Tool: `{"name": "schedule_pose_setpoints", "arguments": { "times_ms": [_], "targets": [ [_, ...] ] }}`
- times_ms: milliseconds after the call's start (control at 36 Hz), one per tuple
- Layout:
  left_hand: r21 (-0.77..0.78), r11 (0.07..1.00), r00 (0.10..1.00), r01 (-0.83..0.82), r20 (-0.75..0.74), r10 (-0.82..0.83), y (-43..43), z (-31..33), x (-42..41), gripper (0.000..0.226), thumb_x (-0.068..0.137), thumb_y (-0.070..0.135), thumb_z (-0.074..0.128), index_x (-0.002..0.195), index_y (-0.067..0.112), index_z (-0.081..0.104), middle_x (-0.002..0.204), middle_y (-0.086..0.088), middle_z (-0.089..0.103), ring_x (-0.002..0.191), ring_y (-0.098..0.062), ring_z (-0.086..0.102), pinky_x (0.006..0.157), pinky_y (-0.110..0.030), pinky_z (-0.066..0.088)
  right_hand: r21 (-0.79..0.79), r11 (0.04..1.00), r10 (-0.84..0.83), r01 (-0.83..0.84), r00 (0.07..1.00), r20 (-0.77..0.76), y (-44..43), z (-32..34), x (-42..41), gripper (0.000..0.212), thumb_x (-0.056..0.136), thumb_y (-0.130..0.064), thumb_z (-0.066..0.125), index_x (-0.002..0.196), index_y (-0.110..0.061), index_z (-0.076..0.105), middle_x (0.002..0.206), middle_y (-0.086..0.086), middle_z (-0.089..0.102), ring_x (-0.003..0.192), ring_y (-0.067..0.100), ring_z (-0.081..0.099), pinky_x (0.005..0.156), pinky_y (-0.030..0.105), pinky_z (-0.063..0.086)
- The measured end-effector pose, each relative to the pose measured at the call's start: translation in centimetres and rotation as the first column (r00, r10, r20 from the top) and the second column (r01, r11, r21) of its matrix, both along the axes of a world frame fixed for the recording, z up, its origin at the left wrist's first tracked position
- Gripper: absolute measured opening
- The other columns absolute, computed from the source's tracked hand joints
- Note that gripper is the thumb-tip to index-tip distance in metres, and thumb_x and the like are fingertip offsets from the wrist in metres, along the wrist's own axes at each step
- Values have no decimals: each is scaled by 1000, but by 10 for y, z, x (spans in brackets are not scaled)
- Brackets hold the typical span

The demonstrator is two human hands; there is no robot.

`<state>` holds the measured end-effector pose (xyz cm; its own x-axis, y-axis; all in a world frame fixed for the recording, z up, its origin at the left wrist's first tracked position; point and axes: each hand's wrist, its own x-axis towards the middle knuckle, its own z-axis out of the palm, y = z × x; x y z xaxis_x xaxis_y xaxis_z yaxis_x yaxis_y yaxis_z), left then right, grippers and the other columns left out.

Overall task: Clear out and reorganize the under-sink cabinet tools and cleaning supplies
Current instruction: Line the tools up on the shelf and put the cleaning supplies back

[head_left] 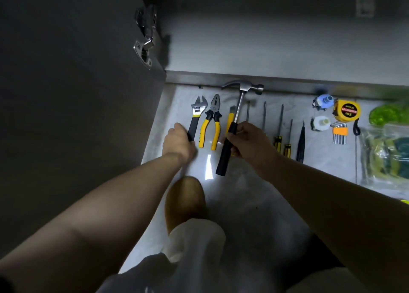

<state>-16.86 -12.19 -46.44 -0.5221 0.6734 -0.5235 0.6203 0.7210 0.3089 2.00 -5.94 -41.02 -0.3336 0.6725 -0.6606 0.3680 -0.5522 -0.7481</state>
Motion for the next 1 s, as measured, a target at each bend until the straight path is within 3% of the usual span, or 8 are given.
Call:
{"name": "schedule_pose_setpoints", "arguments": {
  "times_ms": [194, 389, 500, 583, 694, 778, 889, 1000],
  "targets": [
    [-60, 996, 977, -72, 196, 82, -8, 16, -3, 22, 99, 20, 61, 116, 7, 66, 109, -15, 69, 98, -31, 65, 82, -37, 53, 21, 998, 56, -56, 998, 11, 1, 20, 21, 19, 98, -10, 62, 111, 2, 56, 95, 14, 75, 65, 5, 66, 66, 28, 53],
    [45, 942, 673, -334, 711, 205, -27, 82, 14, 28, 103, 9, 55, 79, 11, 69, 64, -3, 61, 64, -19, 51, 62, -22, 45, 137, 988, 65, -71, 997, 46, 7, 79, 42, 17, 97, -8, 61, 100, 7, 53, 92, 19, 74, 50, 3, 60, 48, 19, 46],
    [75, 940, 522, -334, 845, 119, -10, 147, 31, 23, 103, 11, 56, 118, 6, 71, 95, -6, 70, 72, -12, 63, 65, -21, 51, 201, 979, 20, -29, 999, 46, 12, 133, 58, 12, 98, -14, 62, 98, -3, 58, 77, 10, 72, 55, 10, 55, 55, 24, 51],
    [139, 946, 426, -294, 905, 0, 13, 211, 46, 25, 100, 15, 59, 123, 10, 70, 104, -10, 68, 93, -21, 65, 95, -35, 52, 250, 968, -30, 24, 999, 20, 16, 179, 70, 22, 99, -12, 60, 108, 6, 52, 98, 25, 71, 54, 14, 53, 47, 22, 50],
    [252, 945, 272, -208, 943, -192, 37, 307, 71, 24, 94, 21, 66, 116, 15, 74, 119, -11, 69, 113, -20, 68, 107, -48, 50, 369, 918, -135, 145, 989, -55, 19, 245, 87, 13, 97, -13, 63, 95, -12, 50, 73, 9, 65, 46, 10, 55, 44, 22, 49],
    [337, 932, 205, -134, 930, -306, 42, 369, 95, 22, 96, 23, 65, 116, 19, 73, 130, -9, 66, 129, -21, 59, 105, -60, 47, 417, 868, -212, 269, 961, -178, 16, 292, 98, 23, 96, -11, 65, 83, -16, 46, 65, 4, 54, 40, 5, 56, 41, 20, 50],
    [411, 909, 163, -77, 904, -395, 31, 421, 134, 17, 100, 25, 58, 114, 24, 67, 109, -3, 67, 101, -19, 64, 99, -60, 48, 399, 838, -230, 373, 904, -362, 4, 350, 107, 24, 95, -12, 66, 82, -14, 46, 57, 2, 60, 40, 5, 59, 39, 17, 48],
    [474, 875, 208, -104, 870, -447, 10, 445, 163, 16, 102, 28, 55, 107, 28, 70, 102, -5, 66, 84, -12, 65, 64, -29, 42, 453, 779, -258, 434, 880, -399, -12, 386, 118, 14, 94, 0, 62, 88, -7, 53, 60, 6, 52, 38, 5, 54, 37, 16, 42]
  ]
}}
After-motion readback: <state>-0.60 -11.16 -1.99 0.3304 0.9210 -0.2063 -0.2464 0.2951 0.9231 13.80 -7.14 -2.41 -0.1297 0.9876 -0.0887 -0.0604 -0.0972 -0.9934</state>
